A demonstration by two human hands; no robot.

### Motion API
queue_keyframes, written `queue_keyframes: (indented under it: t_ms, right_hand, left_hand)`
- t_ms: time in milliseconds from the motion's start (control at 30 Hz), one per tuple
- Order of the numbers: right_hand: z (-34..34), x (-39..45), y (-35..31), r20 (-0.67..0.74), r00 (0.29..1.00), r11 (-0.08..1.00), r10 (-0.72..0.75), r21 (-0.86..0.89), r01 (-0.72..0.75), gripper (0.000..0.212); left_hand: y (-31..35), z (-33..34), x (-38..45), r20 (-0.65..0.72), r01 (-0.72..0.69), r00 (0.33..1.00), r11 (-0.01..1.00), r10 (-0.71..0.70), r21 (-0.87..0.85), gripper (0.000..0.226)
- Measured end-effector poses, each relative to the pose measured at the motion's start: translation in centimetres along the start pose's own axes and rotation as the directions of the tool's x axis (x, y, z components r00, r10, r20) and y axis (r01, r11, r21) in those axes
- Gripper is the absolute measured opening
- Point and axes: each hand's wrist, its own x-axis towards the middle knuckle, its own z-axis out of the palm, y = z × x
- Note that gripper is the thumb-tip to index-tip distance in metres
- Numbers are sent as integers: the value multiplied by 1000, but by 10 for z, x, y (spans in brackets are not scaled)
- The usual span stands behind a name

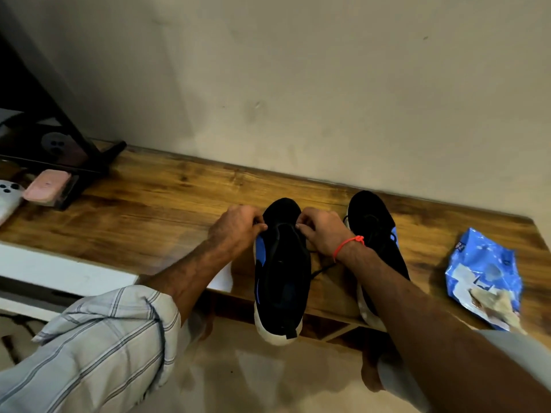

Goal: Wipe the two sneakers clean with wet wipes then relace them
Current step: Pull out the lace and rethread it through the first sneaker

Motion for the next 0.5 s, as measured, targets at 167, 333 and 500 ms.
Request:
queue_keyframes:
  t_ms: [167,333,500]
  right_hand:
    - [-13,5,-1,17,1000,997,12,72,-13,7]
    - [-60,8,9,4,990,974,138,179,-137,11]
    - [-126,5,-7,14,957,799,288,547,-249,10]
  left_hand:
    - [-2,-11,9,-36,87,995,995,-89,-48,10]
    - [-19,-48,7,-143,81,984,982,-106,-171,17]
    - [-8,-106,-1,-86,149,967,808,-240,-570,16]
